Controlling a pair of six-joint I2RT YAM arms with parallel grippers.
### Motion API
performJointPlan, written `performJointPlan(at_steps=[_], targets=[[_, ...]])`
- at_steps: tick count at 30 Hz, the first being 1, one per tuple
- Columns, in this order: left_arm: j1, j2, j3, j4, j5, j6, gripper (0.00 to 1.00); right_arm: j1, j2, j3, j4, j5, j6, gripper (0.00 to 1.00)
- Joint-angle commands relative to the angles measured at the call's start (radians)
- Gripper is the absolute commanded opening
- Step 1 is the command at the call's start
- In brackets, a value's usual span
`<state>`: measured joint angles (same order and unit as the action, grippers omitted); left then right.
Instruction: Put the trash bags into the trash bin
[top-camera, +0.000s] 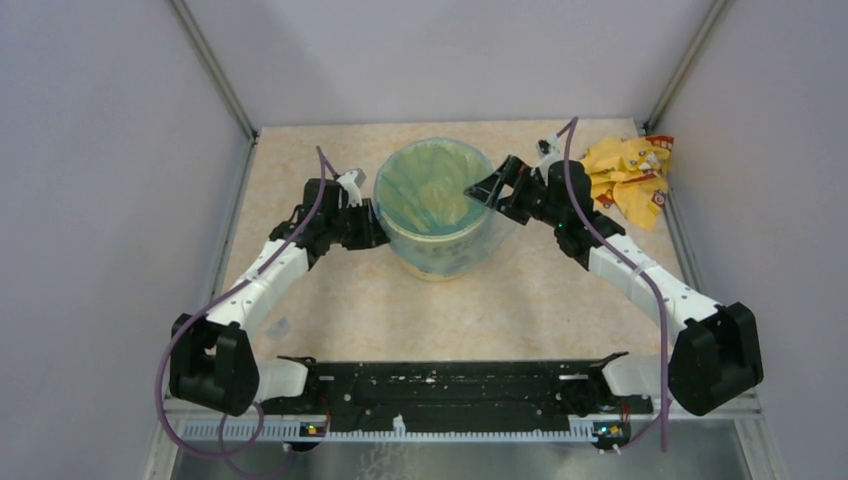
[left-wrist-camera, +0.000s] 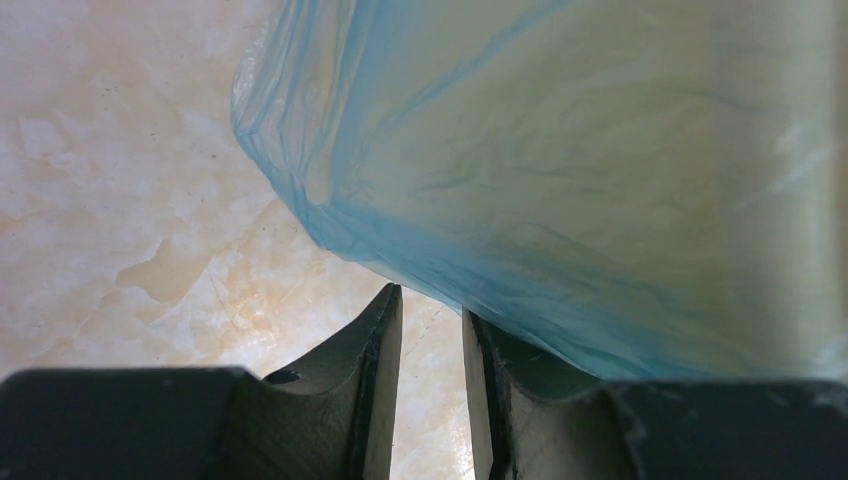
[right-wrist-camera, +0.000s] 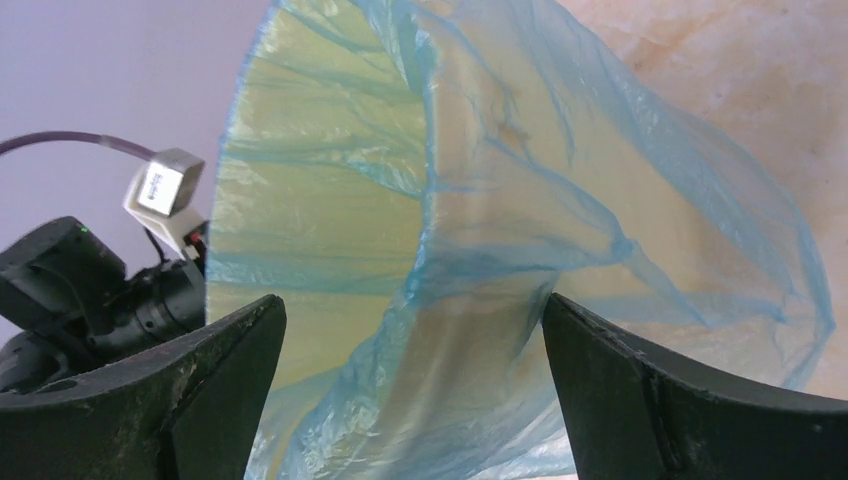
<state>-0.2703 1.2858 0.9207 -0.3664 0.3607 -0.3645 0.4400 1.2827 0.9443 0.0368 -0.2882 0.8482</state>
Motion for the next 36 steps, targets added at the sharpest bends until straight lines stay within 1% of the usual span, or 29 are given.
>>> performJointPlan(at_steps=[1, 5, 10, 15, 16, 18, 20, 22, 24, 25, 28, 30, 34, 36], targets=[[-0.006, 0.012, -0.008, 0.047, 0.003, 0.009, 0.35, -0.009, -0.07, 0.06, -0.1, 0.049, -0.056, 0.99], [-0.007, 0.014, -0.009, 0.045, -0.001, 0.01, 0.35, -0.036, -0.146, 0.051, -0.199, 0.074, -0.103, 0.99], [-0.007, 0.017, -0.01, 0.044, -0.002, 0.01, 0.35, -0.062, -0.209, 0.021, -0.272, 0.096, -0.13, 0.99], [-0.007, 0.018, -0.008, 0.044, -0.003, 0.011, 0.35, -0.158, -0.262, -0.076, -0.286, 0.102, -0.096, 0.98], [-0.007, 0.018, -0.008, 0.043, -0.004, 0.012, 0.35, -0.179, -0.27, -0.094, -0.284, 0.109, -0.09, 0.95], [-0.007, 0.017, -0.009, 0.041, -0.005, 0.012, 0.35, -0.212, -0.273, -0.124, -0.275, 0.128, -0.082, 0.83], [-0.007, 0.017, -0.009, 0.042, -0.005, 0.012, 0.35, -0.232, -0.25, -0.148, -0.24, 0.132, -0.072, 0.64], [-0.007, 0.019, -0.009, 0.043, -0.004, 0.012, 0.35, -0.234, -0.205, -0.156, -0.189, 0.129, -0.07, 0.49], [-0.007, 0.021, -0.008, 0.043, -0.003, 0.012, 0.35, -0.233, -0.145, -0.15, -0.14, 0.124, -0.065, 0.37], [-0.007, 0.021, -0.008, 0.044, -0.003, 0.012, 0.35, -0.233, -0.112, -0.144, -0.119, 0.119, -0.062, 0.34], [-0.007, 0.023, -0.009, 0.045, -0.005, 0.012, 0.35, -0.226, -0.013, -0.125, -0.056, 0.108, -0.051, 0.29], [-0.007, 0.026, -0.009, 0.046, -0.002, 0.012, 0.35, -0.196, 0.042, -0.098, -0.043, 0.133, -0.057, 0.27], [-0.008, 0.03, -0.009, 0.053, 0.005, 0.009, 0.35, -0.107, 0.167, -0.021, -0.043, 0.193, -0.074, 0.27], [-0.01, 0.034, -0.007, 0.053, 0.008, 0.009, 0.35, -0.074, 0.224, 0.016, -0.011, 0.2, -0.072, 0.27]])
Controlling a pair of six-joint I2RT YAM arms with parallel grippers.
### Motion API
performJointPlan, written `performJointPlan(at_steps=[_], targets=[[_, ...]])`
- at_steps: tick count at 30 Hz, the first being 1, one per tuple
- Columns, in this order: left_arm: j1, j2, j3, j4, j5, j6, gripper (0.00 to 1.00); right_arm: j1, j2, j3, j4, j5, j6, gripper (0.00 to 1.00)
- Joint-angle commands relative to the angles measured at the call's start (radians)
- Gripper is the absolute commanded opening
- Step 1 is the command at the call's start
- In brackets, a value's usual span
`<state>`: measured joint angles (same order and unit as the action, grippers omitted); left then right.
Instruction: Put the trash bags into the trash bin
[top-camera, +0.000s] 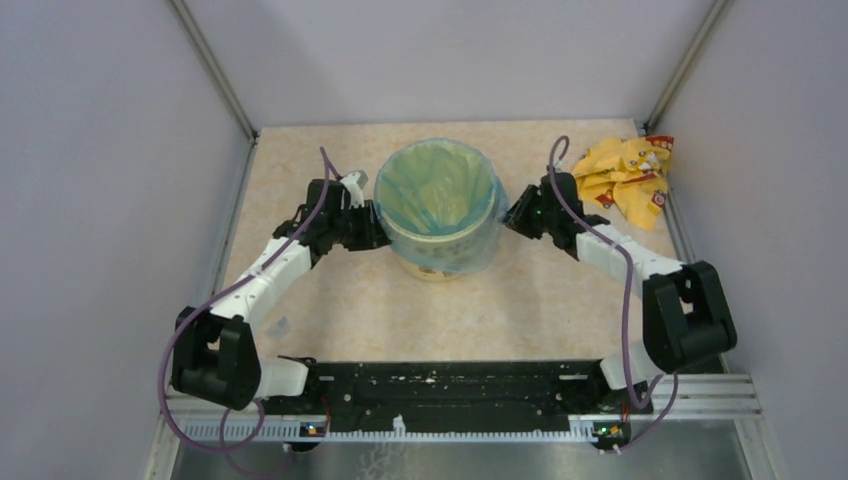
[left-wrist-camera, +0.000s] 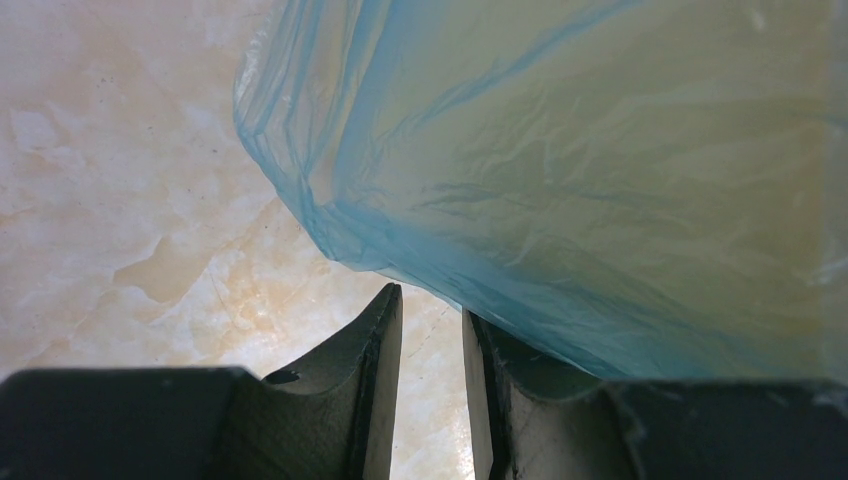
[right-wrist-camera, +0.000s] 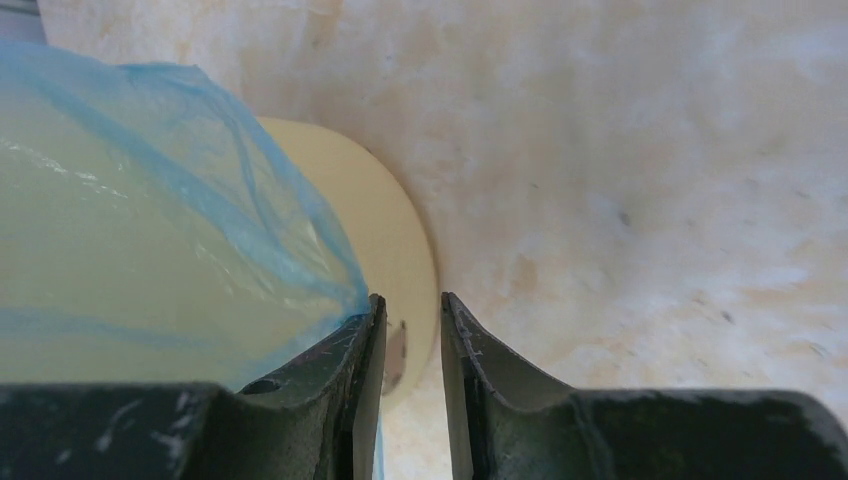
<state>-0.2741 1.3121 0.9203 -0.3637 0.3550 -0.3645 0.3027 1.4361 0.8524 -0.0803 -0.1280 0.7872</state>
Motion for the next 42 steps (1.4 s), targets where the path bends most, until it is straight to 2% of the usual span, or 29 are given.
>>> performJointPlan(at_steps=[1, 8, 12, 25, 33, 37, 42], targets=[[-0.007, 0.007, -0.007, 0.051, 0.014, 0.009, 0.35, 0.077, 0.093, 0.118, 0.113, 0.041, -0.011, 0.27], [-0.013, 0.007, -0.011, 0.052, 0.015, 0.009, 0.35, 0.112, 0.191, 0.18, 0.063, 0.05, -0.056, 0.31], [-0.013, 0.0, -0.01, 0.046, -0.001, 0.009, 0.35, 0.111, 0.191, 0.208, -0.017, 0.063, -0.102, 0.4], [-0.013, -0.066, 0.056, -0.065, -0.182, 0.01, 0.41, 0.068, 0.019, 0.156, -0.245, 0.15, -0.145, 0.67], [-0.012, -0.112, 0.104, -0.128, -0.275, 0.004, 0.52, 0.032, -0.108, 0.148, -0.34, 0.155, -0.186, 0.84], [-0.013, -0.142, 0.141, -0.169, -0.311, 0.009, 0.6, 0.029, -0.196, 0.173, -0.394, 0.155, -0.213, 0.97], [-0.013, -0.183, 0.192, -0.187, -0.283, 0.03, 0.76, 0.03, -0.296, 0.216, -0.442, 0.14, -0.233, 0.99]])
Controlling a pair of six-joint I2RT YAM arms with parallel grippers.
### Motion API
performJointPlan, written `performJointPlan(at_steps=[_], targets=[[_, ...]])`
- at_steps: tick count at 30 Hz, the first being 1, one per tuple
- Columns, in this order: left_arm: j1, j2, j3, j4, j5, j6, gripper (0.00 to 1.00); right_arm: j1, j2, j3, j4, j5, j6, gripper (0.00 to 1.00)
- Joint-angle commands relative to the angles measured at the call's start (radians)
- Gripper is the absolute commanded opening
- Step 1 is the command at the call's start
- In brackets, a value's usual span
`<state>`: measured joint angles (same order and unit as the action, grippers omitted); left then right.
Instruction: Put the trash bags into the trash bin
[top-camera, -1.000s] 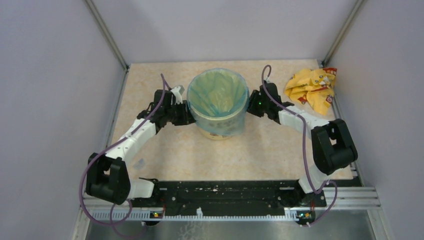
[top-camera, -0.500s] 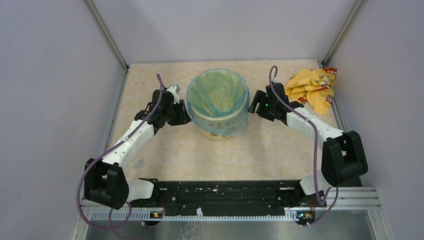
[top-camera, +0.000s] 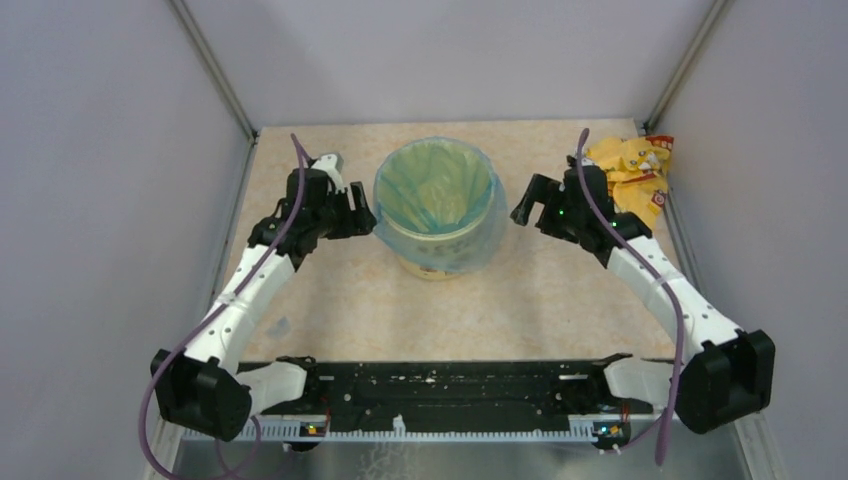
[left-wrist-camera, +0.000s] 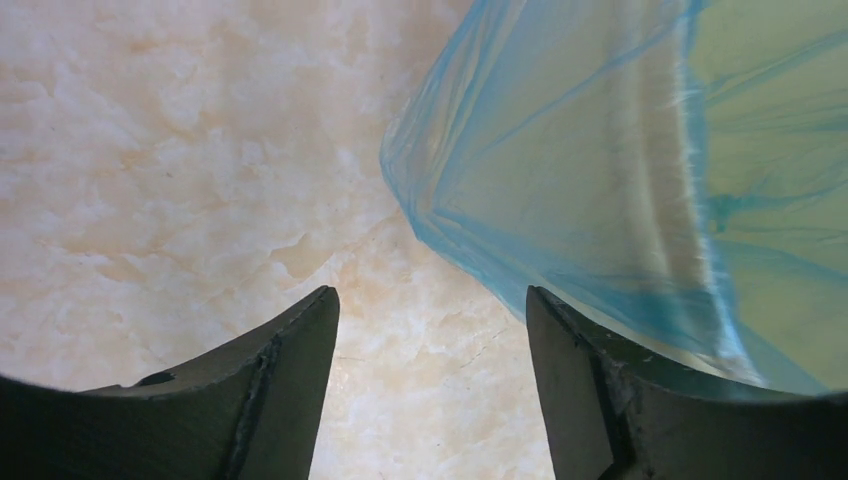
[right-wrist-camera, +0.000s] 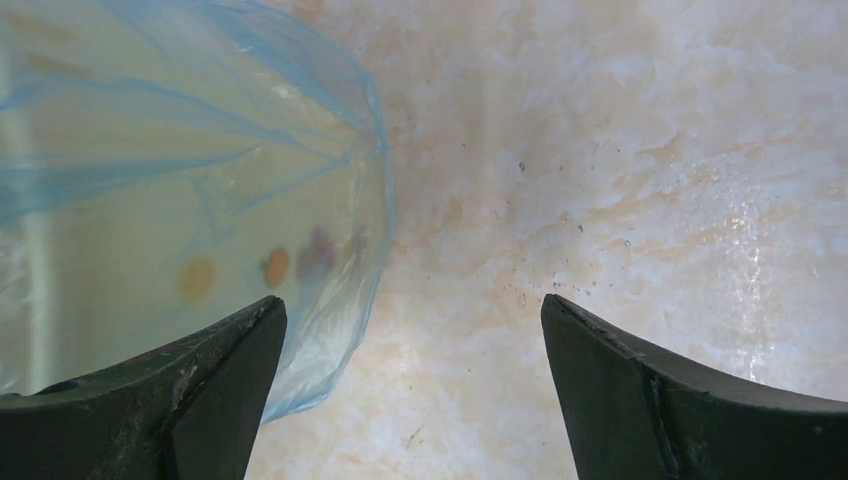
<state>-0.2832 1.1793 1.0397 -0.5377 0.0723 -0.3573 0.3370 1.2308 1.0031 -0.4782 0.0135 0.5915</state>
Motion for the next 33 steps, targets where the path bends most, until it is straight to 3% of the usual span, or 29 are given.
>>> performJointPlan(at_steps=[1, 6, 15, 33], targets=[[-0.004, -0.058, 0.091, -0.019, 0.014, 0.029, 0.81, -0.006, -0.106, 0.078, -0.054, -0.005, -0.043, 0.99], [-0.004, -0.112, 0.126, -0.011, 0.129, 0.065, 0.98, -0.006, -0.174, 0.142, -0.062, -0.058, -0.07, 0.99], [-0.004, -0.206, 0.138, 0.066, 0.335, 0.102, 0.99, 0.002, -0.256, 0.193, 0.032, -0.231, -0.066, 0.99], [-0.004, -0.264, 0.091, 0.119, 0.335, 0.098, 0.99, 0.054, -0.312, 0.216, 0.112, -0.245, -0.087, 0.99]])
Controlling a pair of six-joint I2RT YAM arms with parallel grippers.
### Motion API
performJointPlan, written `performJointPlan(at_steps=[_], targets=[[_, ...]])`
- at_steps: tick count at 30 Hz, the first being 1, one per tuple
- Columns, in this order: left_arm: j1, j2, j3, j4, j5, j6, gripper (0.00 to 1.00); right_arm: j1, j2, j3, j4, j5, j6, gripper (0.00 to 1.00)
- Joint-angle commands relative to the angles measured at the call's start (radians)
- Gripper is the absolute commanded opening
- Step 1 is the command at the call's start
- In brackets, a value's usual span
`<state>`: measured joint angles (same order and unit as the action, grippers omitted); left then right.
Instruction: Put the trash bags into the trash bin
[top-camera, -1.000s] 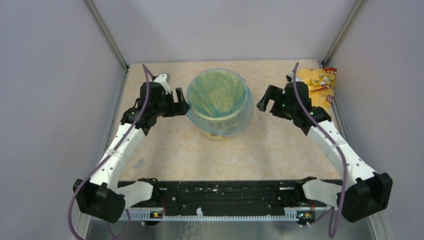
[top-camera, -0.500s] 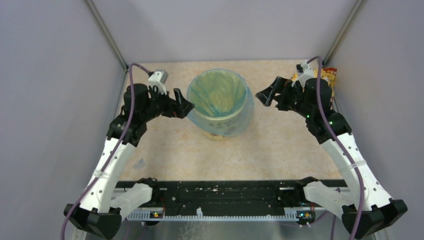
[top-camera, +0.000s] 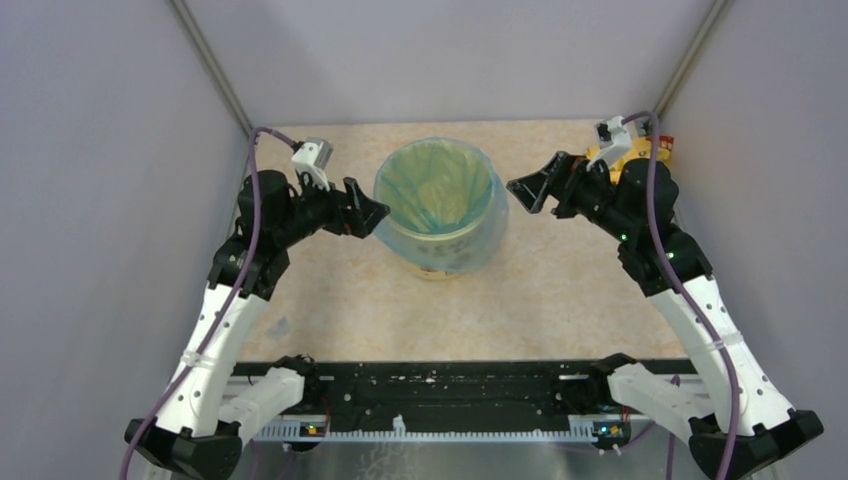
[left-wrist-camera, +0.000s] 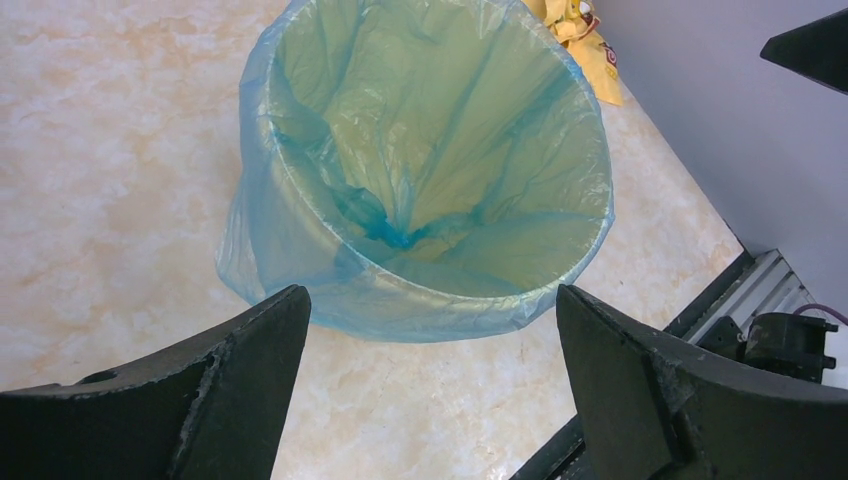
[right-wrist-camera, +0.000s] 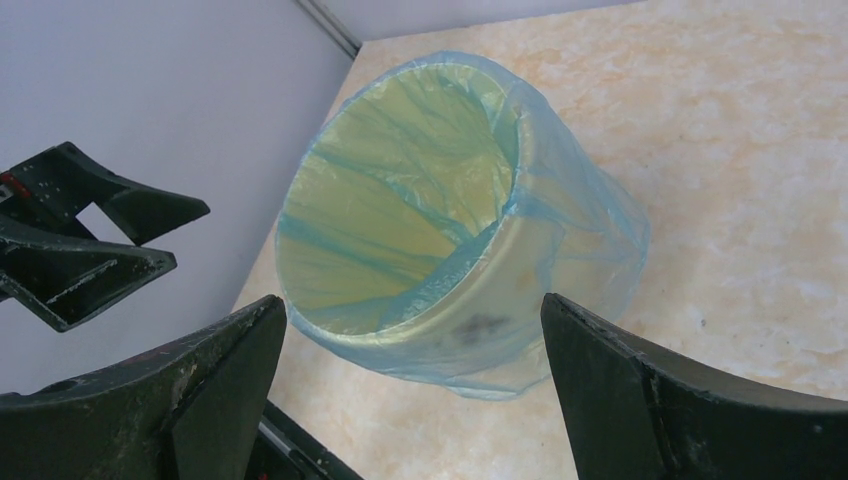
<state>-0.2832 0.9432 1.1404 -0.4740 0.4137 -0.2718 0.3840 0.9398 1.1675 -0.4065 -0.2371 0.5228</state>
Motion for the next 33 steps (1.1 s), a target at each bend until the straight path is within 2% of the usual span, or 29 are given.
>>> performJointPlan(at_steps=[1, 33], targets=[[-0.004, -0.029, -0.009, 0.054, -0.013, 0.013, 0.99, 0.009, -0.021, 0.052, 0.04, 0.009, -0.02, 0.99], [-0.004, -0.054, -0.014, 0.054, -0.045, 0.005, 0.99, 0.007, -0.041, 0.044, 0.028, 0.011, -0.046, 0.99]])
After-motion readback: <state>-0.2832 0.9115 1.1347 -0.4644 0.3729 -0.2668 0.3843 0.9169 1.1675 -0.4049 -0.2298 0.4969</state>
